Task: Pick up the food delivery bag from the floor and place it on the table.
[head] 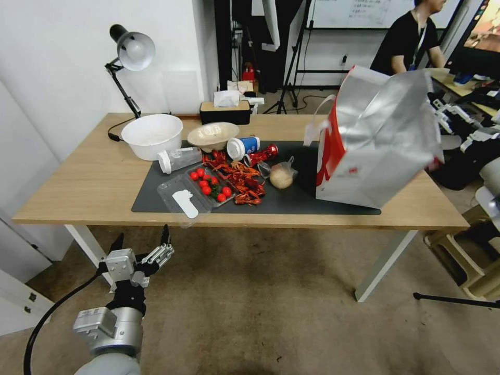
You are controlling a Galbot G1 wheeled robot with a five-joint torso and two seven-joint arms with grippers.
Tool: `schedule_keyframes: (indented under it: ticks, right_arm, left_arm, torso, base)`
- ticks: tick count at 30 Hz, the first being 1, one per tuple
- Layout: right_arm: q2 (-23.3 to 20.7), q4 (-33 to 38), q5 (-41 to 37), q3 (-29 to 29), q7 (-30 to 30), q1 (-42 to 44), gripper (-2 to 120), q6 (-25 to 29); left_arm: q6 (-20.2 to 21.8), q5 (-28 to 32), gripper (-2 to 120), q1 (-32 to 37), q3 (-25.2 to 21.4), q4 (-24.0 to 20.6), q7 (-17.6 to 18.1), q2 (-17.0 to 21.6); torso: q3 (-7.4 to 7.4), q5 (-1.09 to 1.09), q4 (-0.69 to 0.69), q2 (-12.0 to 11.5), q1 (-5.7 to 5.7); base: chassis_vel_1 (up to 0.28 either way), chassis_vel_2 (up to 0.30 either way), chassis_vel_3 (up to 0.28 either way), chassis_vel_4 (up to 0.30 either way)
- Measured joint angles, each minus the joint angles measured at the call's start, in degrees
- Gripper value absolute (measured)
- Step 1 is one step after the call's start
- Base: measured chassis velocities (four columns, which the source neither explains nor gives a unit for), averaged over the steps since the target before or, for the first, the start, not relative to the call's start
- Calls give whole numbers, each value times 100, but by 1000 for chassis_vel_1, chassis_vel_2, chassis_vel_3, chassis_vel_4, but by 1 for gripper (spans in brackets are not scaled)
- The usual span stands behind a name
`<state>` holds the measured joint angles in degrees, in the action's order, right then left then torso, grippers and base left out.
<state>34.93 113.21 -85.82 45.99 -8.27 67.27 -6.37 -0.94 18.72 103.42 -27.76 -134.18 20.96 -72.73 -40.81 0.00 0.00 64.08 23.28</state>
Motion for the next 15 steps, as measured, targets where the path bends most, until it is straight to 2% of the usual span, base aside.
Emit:
schedule_keyframes:
  ticks: [3,15]
  right_arm:
    - [58,57,137,-38,11,65,97,-49]
    - [158,170,258,-93,59,223,100,-65]
  left_arm:
    - [-1,5,100,-1,-21,0,1,0]
    - [0,23,100,-40,-25,22,-4,-7]
  torso:
    - [0,0,0,0,0]
    - [0,0,0,0,0]
  base:
    - [0,0,0,0]
    - [0,0,0,0]
